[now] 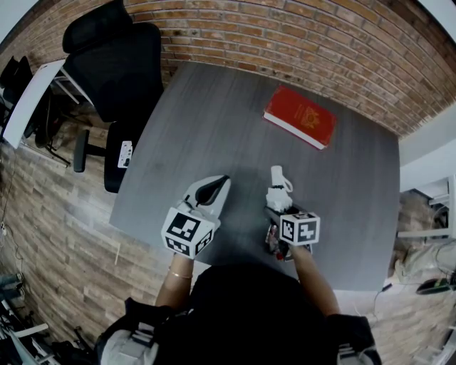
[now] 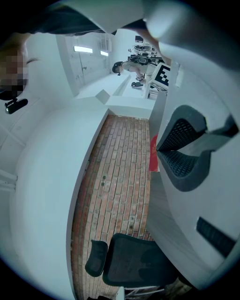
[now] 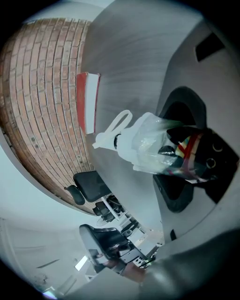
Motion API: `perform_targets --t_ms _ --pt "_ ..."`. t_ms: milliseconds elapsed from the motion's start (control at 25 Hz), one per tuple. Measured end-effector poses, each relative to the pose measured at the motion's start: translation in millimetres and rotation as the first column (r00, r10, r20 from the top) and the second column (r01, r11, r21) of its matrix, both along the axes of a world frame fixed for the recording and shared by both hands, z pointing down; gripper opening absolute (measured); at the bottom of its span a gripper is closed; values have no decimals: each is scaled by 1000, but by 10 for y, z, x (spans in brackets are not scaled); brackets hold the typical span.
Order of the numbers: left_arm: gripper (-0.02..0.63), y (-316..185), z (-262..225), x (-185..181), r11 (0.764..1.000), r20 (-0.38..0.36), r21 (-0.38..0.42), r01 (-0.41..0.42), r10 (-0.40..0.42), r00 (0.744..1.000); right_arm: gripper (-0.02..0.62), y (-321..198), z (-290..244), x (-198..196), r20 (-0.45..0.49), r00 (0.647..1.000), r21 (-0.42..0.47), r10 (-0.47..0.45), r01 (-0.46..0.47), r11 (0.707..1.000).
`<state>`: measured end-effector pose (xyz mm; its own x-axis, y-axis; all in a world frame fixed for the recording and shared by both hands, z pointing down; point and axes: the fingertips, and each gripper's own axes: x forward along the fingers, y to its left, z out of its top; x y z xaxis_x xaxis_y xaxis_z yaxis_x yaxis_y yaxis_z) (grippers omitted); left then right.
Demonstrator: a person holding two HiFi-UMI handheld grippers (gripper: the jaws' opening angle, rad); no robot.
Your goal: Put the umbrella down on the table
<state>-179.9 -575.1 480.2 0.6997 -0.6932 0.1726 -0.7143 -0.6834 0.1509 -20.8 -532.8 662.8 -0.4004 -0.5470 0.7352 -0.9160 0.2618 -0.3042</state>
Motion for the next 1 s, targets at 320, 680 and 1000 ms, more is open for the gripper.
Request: perform_targets --t_ms 320,680,1000 --pt "2 19 5 13 1000 -1 -3 -4 4 1000 292 3 49 8 -4 1000 -17 10 -10 1000" --pt "2 35 -7 25 1000 5 -2 -2 2 1000 298 -8 77 4 19 1000 -31 12 -12 999" --pt "2 45 -28 51 1000 11 4 -4 4 1000 302 -35 44 14 42 999 -32 29 -27 999"
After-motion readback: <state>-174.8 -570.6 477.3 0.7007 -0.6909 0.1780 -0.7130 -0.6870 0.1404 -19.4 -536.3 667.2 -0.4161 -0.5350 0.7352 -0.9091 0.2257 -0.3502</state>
